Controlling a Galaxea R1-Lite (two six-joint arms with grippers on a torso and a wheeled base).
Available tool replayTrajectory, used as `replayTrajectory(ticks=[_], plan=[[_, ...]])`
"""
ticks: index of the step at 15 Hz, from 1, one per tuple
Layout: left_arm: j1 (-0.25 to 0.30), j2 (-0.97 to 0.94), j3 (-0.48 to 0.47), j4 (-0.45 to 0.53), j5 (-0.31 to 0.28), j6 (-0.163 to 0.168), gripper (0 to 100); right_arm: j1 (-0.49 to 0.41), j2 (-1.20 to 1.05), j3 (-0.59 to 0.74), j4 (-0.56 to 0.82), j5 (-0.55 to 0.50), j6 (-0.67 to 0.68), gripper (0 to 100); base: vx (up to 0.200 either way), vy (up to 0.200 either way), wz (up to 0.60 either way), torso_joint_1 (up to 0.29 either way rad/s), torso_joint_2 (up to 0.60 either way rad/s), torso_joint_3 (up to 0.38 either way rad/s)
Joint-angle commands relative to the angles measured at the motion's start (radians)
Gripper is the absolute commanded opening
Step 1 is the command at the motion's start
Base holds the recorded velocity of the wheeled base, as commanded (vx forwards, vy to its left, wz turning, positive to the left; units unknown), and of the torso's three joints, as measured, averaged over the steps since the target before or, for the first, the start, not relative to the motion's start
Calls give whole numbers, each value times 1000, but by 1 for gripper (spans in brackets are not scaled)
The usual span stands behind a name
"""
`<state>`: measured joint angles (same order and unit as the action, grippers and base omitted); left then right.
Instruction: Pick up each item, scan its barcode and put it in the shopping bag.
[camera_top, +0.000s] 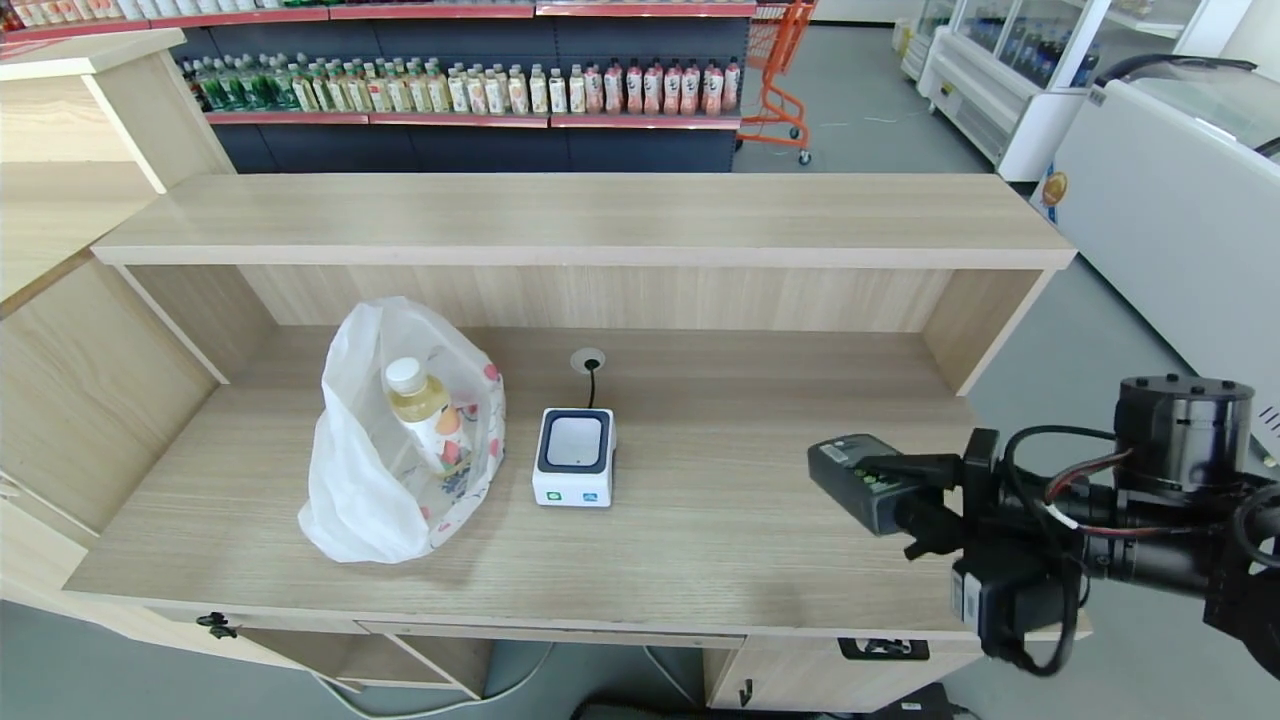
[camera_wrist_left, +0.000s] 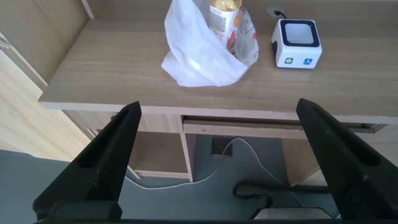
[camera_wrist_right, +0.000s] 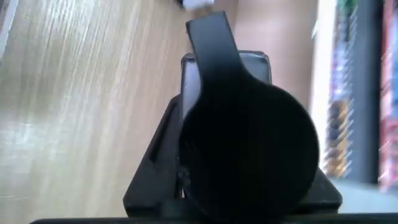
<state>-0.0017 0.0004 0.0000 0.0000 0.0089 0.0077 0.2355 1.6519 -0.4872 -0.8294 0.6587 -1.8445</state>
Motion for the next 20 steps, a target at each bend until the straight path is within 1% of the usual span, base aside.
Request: replayTrajectory(ticks=[1,2,3,4,7,14,18,20], plan=[[2,0,0,0,0,0,100,125,-35,-2,138,153,-340,0,0,0,0,0,0,0],[0,0,0,0,0,0,100,148,-34,-4,214,159,-427,0,0,0,0,0,0,0],[0,0,0,0,0,0,100,174,-24,-7,303,159,-533,0,0,0,0,0,0,0],[0,0,0,0,0,0,100,202,-20,-8,363,168,-651,0,0,0,0,0,0,0],[0,0,0,0,0,0,100,260,-20,-8,388,217,-765,0,0,0,0,0,0,0],[0,0,0,0,0,0,100,265,-29,-10,381,234,-814,0,0,0,0,0,0,0],[0,0,0,0,0,0,100,284,-40,-17,332,234,-826,0,0,0,0,0,0,0],[0,0,0,0,0,0,100,284,-38,-17,331,234,-829,0,0,0,0,0,0,0]])
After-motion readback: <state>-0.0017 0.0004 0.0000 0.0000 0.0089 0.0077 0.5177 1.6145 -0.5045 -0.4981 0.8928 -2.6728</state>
